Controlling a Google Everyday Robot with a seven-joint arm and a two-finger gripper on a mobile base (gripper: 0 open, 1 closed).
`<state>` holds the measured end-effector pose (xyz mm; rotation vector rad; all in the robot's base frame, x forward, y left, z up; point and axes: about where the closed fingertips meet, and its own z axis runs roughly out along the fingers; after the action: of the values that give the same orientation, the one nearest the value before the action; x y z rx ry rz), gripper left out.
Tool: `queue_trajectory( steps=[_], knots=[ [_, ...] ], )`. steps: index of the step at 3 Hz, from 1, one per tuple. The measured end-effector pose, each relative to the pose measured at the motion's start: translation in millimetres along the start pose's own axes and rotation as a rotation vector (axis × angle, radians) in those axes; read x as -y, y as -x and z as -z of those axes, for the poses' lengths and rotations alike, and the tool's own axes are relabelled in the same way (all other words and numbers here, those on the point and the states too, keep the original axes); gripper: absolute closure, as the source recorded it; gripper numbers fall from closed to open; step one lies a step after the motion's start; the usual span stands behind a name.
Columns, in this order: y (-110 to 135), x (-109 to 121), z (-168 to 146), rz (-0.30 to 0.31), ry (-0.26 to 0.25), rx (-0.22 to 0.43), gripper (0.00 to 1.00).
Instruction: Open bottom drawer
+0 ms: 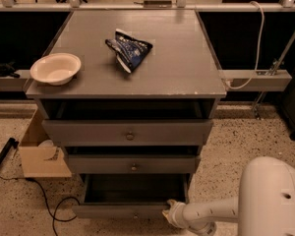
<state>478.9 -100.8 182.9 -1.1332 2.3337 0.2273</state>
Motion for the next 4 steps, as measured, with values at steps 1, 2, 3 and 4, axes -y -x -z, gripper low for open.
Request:
queue_trajectory(
  steps=[1, 2, 3, 4],
  knots=[
    [0.0, 0.0, 0.0, 0.000, 0.000, 0.000, 0.34],
    [0.0, 0.0, 0.0, 0.000, 0.000, 0.000, 0.11],
    [0.0, -0.1, -0.1, 0.000, 0.000, 0.000, 0.00],
    [0.0, -0.1, -0.1, 0.000, 0.000, 0.000, 0.00]
  ],
)
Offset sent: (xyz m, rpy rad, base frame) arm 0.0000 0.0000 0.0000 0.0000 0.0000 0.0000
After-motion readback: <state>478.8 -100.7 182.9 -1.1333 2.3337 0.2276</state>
